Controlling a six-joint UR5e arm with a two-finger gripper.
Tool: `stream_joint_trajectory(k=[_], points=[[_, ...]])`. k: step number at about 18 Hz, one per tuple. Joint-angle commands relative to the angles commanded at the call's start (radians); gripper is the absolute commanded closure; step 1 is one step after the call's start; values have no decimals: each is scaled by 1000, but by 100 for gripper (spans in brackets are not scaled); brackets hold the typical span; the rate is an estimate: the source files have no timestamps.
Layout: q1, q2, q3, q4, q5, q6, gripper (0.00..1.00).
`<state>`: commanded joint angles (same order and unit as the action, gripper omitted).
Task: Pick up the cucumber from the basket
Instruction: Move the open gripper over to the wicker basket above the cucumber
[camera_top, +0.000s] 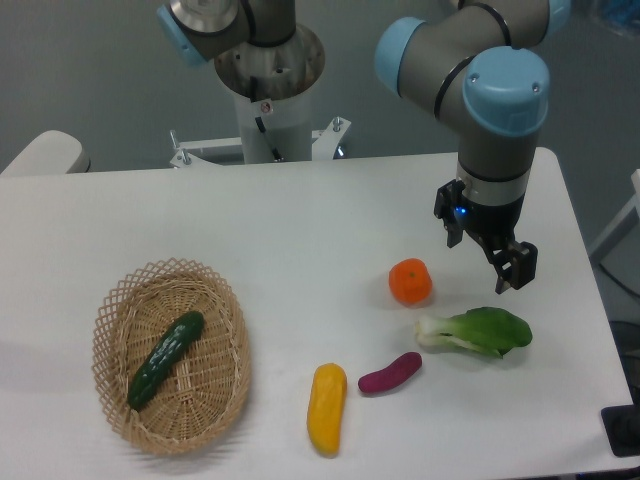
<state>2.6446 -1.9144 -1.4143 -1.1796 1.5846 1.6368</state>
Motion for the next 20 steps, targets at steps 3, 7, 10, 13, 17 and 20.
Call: stream_joint_trajectory(k=[3,7,10,13,17,20], points=[[-2,3,0,0,-9,2,0],[-32,6,-24,0,5,-9,0],[-49,38,-86,2,-8,-96,0],[-92,69,-129,2,0,-256,0],[-162,100,-190,0,5,-487,0],[-250,92,-198,3,2,-728,0]])
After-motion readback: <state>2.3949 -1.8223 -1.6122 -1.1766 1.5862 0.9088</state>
